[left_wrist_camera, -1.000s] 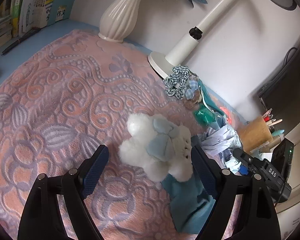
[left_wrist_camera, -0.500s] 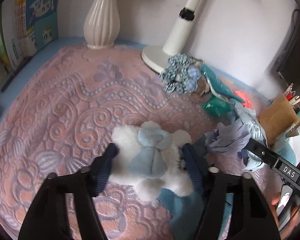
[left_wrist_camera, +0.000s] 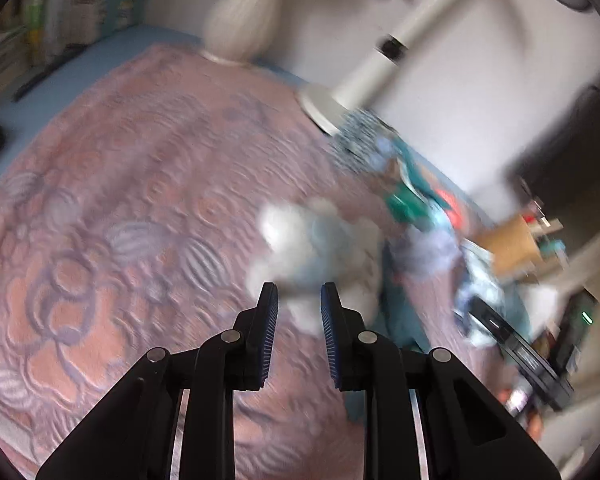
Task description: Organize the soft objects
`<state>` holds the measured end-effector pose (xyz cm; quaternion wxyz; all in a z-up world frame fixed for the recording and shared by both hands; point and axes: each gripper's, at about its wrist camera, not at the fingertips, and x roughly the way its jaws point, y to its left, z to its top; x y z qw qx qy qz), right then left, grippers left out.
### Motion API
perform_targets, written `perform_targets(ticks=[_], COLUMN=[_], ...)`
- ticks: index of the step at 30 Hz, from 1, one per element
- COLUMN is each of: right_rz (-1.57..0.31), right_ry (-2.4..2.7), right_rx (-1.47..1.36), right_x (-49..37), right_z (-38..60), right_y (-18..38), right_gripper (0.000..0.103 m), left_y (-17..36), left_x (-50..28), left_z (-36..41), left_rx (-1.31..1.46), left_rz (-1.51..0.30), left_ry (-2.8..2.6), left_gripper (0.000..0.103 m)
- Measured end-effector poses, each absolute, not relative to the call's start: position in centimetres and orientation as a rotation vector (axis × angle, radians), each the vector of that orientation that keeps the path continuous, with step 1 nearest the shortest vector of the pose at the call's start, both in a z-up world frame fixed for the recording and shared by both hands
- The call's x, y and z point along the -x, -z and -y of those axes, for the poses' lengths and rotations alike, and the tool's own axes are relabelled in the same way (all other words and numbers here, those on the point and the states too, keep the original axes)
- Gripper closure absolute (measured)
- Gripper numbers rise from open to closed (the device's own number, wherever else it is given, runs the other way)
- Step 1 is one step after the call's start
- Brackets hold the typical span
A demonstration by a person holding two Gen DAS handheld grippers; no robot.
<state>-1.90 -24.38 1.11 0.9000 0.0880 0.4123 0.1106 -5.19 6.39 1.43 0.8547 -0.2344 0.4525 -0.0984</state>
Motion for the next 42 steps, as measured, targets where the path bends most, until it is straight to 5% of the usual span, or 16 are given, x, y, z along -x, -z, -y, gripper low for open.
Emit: perform_targets(ticks=[1, 5, 7, 8, 14, 21, 23, 24, 27, 35, 42], right_rz=[-0.869, -0.873, -0.884, -0.884, -0.875, -0.899, -0.906, -0.907, -0.907, -0.893, -0.899], right_ry=[-0.235, -0.261, -0.263, -0.261, -0.251, -0.283, -0.297, -0.301, -0.299, -0.289, -0.271], right_rx=[-0.193, -0.243, -0.259, -0.263, -0.221, -0.285, -0.316, -0.326, -0.321, -0.304, -0.179], right_x=[1.8, 1.5, 1.4, 1.4, 1.4, 0.9, 0.7, 0.7, 0.7, 1.2, 3.3], right_z=[24.5, 25.4, 25.6, 25.7, 25.0, 25.9, 26.3, 26.5, 26.4, 26.4, 25.3], right_y=[-0.8, -0.5, -0.2, -0.2, -0.5, 0.0, 0.1, 0.2, 0.2, -0.1, -1.1], right_gripper=[0.045, 0.044, 0.044, 0.044, 0.043, 0.042, 0.042, 0.042, 0.042, 0.042, 0.042], left_y=[-1.6, -3.3, -3.6, -3.6, -2.6, -1.1, -1.0, -1.4, -2.0, -5.8, -2.6], left_x=[5.2, 5.5, 5.3, 5.2, 0.8, -3.1, -2.3, -1.4, 0.8, 5.0, 8.6], left_z=[-5.7, -0.6, 1.8, 2.3, 2.7, 0.4, 0.0, -0.4, -2.0, -8.3, -6.7], left_rx=[0.452, -0.084, -0.408, -0.473, -0.562, -0.262, -0.205, -0.166, -0.093, 0.328, 0.310], left_rz=[-0.977, -0.988, -0.900, -0.866, -0.932, -1.084, -1.074, -1.055, -1.004, -0.822, -0.869], left_ry=[0.259, 0.199, 0.107, 0.110, 0.313, 0.500, 0.516, 0.537, 0.492, 0.356, 0.139], left_gripper=[0.070, 0.057, 0.005, 0.002, 0.002, 0.004, 0.019, 0.042, 0.055, 0.056, 0.051])
